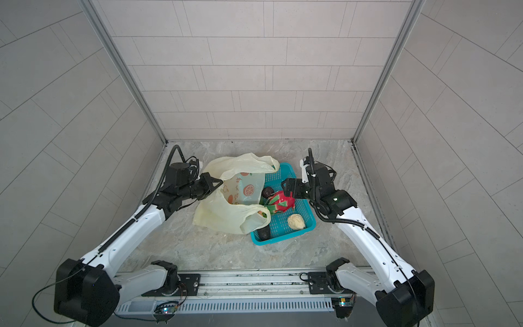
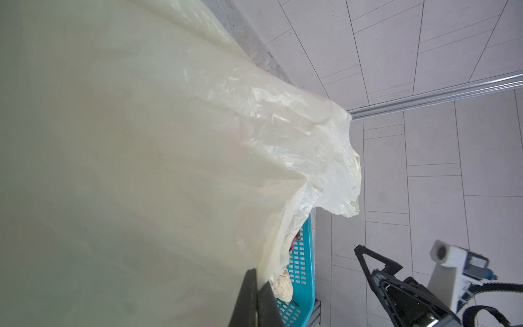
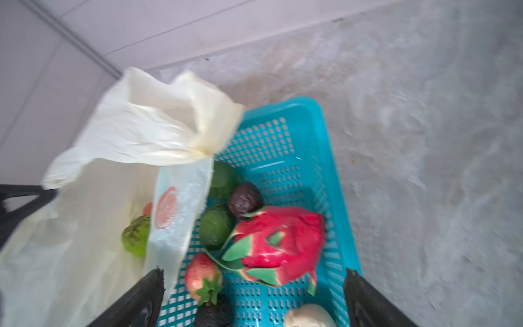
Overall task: Place the fruits into the plastic bag
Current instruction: Place the fruit in the plastic bag, then pick up the fruit from the bin.
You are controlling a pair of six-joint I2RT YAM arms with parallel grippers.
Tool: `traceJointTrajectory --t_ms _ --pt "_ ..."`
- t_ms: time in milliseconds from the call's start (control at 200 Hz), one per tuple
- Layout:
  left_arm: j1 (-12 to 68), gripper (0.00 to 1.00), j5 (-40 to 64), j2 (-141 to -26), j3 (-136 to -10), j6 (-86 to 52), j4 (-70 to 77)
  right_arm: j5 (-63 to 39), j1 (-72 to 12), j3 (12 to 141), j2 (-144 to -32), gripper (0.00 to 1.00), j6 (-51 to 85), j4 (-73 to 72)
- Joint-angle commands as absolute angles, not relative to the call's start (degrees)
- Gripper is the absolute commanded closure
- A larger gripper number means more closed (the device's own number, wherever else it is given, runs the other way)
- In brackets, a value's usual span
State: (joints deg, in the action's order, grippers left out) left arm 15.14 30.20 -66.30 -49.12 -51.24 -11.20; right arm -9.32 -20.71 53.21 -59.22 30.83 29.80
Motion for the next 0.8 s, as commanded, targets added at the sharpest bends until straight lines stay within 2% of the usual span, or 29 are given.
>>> traceJointTrajectory --t_ms 0,310,796 --pt "15.2 1.0 27.6 -66.3 -51.3 -48.6 -13.6 -3.3 -20.4 50.1 -59.2 0.05 34.0 35.3" --pt "15.4 1.0 26.1 -66.1 -51.6 -46.3 -17.0 -1.1 -24.2 46.1 -61.2 0.07 29.5 39.8" --pt "16.6 1.0 24.1 -65.0 -53.8 -42.5 -20.4 1.5 -30.7 49.2 -72.1 0.06 26.7 42.1"
